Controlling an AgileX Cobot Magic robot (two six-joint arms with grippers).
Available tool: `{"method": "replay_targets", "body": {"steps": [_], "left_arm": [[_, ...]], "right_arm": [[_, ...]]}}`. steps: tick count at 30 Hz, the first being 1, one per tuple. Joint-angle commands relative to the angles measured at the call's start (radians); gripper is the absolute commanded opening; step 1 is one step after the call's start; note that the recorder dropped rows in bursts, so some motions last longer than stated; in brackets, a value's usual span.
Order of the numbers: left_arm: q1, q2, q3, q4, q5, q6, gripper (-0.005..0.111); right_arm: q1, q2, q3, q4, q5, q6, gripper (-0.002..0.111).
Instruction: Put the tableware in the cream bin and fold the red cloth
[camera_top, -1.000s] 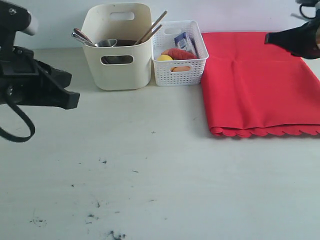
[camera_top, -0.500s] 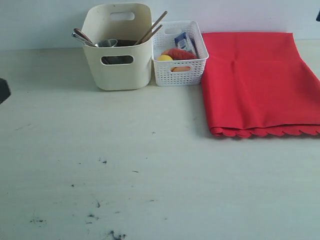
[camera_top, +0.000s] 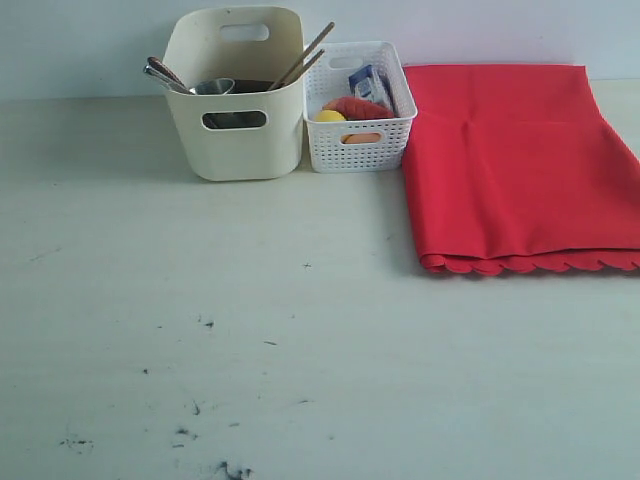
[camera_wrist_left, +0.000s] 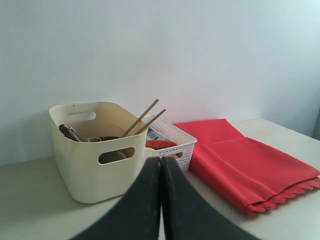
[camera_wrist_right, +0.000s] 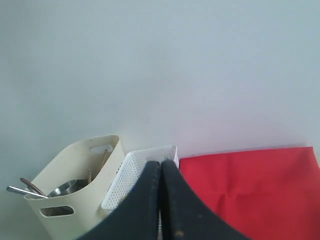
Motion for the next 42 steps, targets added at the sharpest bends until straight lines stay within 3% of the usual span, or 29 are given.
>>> {"method": "replay_targets", "body": {"steps": [1,4,11,14,20,27,31,42], "left_arm": [[-0.001,-0.019,0.005,0.005,0.004,-0.001,0.003],[0.057,-0.073,0.017,0.024,-0.009,0.003,0.003],[0.397,-0.238,0.095,-0.004,-0.012,-0.118,0.003],[0.477,-0.249,0.111,-0.004,-0.012,-0.121,0.003],[0.492,-0.258,0.137,-0.004,-0.021,-0.072,0.003],[0.511,-0.281,0.137,-0.221,0.023,0.170,0.003],[0.509,-0.281,0.137,-0.330,0.115,0.320,0.003],[0.509,-0.281,0.137,-0.330,0.176,0.337,0.003]], "right_arm": [[0.001,-0.022,0.006,0.023,-0.007,-0.010,0.000],[0.001,-0.024,0.006,0.023,-0.007,-0.010,0.000],[0.001,-0.024,0.006,0.023,-0.007,-0.010,0.000],[0.001,-0.024,0.006,0.023,-0.007,-0.010,0.000],[0.001,-0.024,0.006,0.023,-0.007,-0.010,0.000],[0.001,-0.024,0.006,0.023,-0.007,-0.010,0.000],[0.001,-0.024,0.006,0.023,-0.007,-0.010,0.000],[0.001,-0.024,0.006,0.023,-0.007,-0.010,0.000]]}}
